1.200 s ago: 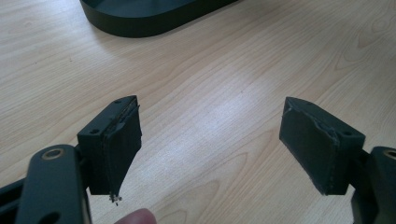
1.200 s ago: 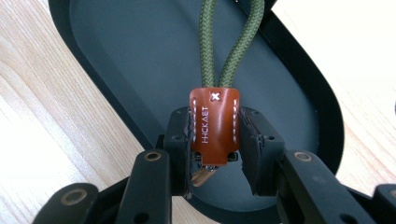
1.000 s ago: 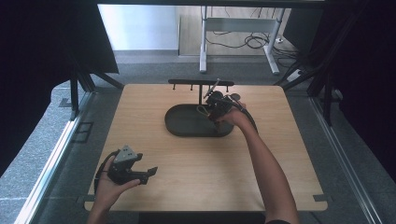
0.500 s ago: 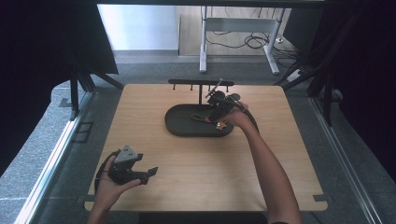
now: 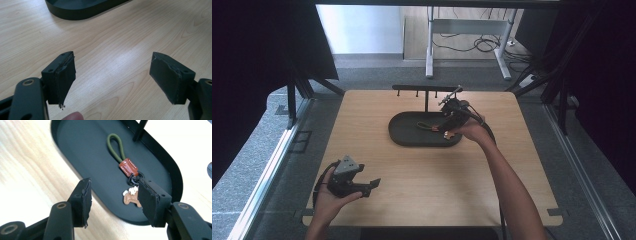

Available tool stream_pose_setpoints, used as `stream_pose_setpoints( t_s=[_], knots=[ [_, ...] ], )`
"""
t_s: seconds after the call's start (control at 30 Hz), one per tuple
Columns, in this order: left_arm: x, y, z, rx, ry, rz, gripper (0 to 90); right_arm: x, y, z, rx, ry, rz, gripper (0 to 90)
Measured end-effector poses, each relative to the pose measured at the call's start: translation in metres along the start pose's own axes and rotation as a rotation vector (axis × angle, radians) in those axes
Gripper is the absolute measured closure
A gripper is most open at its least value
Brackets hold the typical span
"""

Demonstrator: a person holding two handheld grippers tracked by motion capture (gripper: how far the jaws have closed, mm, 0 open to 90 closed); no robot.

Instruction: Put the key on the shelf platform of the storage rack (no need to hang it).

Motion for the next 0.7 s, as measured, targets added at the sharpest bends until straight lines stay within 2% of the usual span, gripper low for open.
stream_pose_setpoints(
  t_s=[0.33,0.57,0.7],
  knots=[
    [0.0,0.0,-0.001,0.004,-0.011,-0.002,21.2,0.015,0.023,0.026,-0.069,-0.004,0.016,42.9],
    [0.001,-0.001,0.004,-0.002,-0.027,-0.002,21.2,0.029,0.051,0.037,-0.137,-0.026,0.003,42.1],
    [0.0,-0.001,0.002,0.0,-0.028,-0.004,21.1,0.038,0.072,0.04,-0.155,-0.03,0.0,41.4]
  ],
)
Point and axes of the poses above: each handheld gripper's, and its own axes: z roughly backward along the jaws, y roughly out of its underside, x roughly to its left, the point moved 7 cm from there along -z, roughly forward along the jaws, and after that the axes turned 8 degrees about y, right-handed, at the moved point
